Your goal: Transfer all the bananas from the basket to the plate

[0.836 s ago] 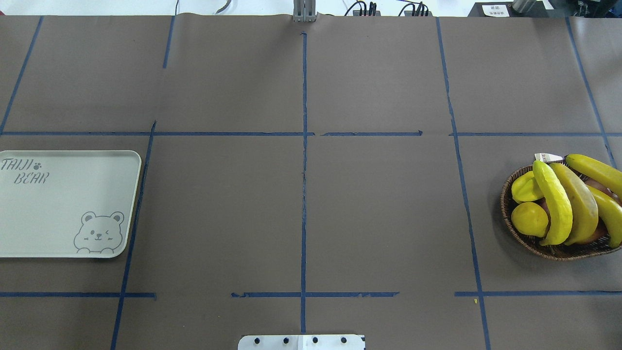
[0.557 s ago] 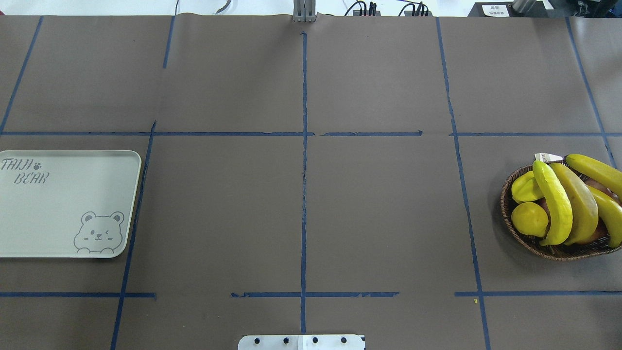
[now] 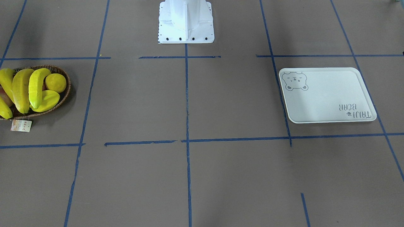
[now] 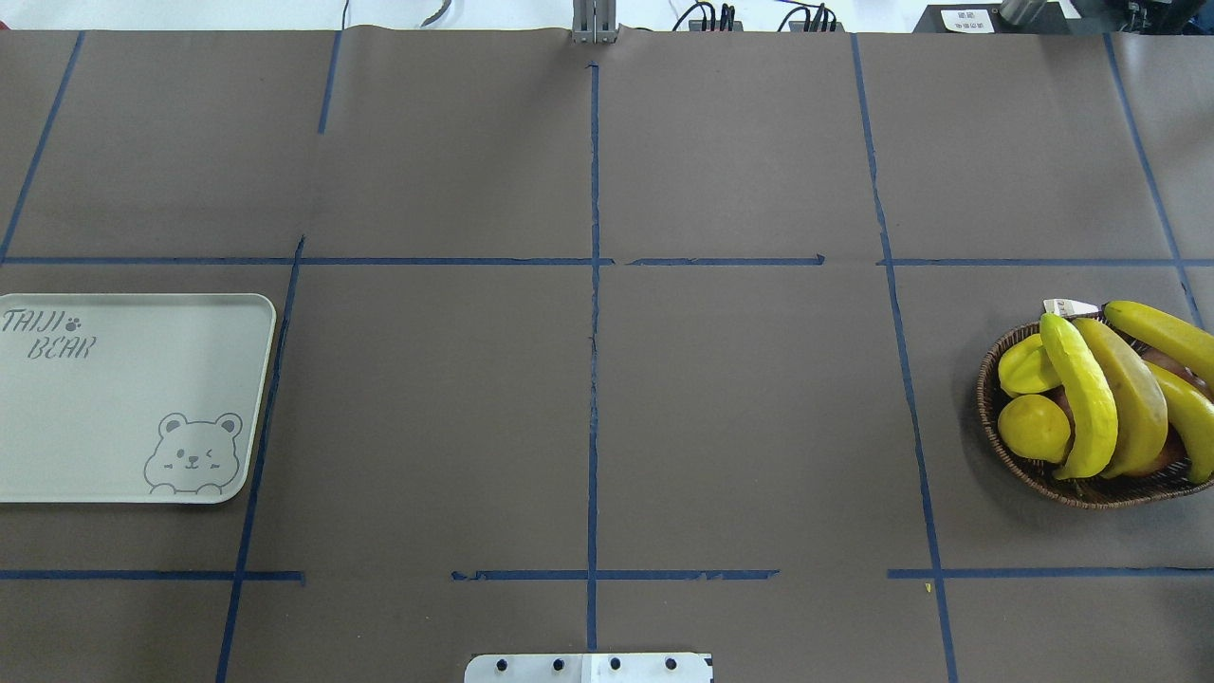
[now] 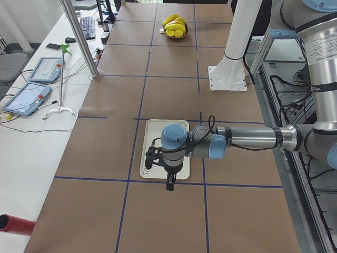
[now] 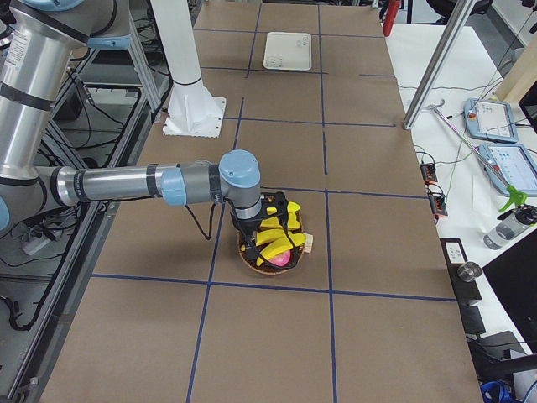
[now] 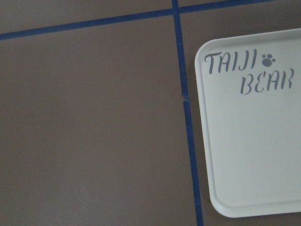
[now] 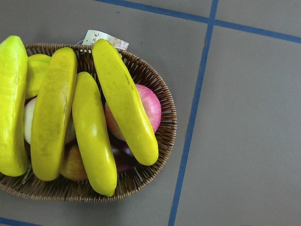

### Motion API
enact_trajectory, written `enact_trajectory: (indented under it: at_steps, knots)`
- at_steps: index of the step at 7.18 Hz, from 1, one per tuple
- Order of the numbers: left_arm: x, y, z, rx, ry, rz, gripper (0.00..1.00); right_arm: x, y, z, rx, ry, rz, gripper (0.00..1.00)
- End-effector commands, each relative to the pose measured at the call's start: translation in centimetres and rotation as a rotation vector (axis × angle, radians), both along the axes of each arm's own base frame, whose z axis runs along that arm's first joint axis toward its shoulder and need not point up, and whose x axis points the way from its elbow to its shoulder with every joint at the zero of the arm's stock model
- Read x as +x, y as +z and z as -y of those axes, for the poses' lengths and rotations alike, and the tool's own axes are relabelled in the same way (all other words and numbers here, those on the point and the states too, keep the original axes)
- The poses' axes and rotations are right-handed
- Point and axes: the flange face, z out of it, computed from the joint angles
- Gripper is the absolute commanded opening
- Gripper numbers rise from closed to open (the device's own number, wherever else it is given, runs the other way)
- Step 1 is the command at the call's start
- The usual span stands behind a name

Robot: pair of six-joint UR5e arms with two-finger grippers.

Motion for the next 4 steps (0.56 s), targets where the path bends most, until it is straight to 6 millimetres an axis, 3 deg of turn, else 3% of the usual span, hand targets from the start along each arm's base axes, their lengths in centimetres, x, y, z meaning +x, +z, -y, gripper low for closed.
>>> enact_trajectory:
  at_steps: [1, 2, 4]
  knots:
    - [0.1, 0.5, 0.0, -0.009, 0.002, 0.000, 1.00, -2.2, 0.8, 1.1, 0.121, -0.093, 0.012, 0.99]
    - [0.1, 0.6, -0.1, -0.012, 0.002, 0.000, 1.00, -3.7, 0.2, 1.7, 0.173, -0.146, 0.015, 0.99]
    - [0.1, 0.6, 0.0, -0.012, 0.003, 0.000, 1.00, -5.9, 1.8, 2.6, 0.229, -0.202, 0.023, 0.98]
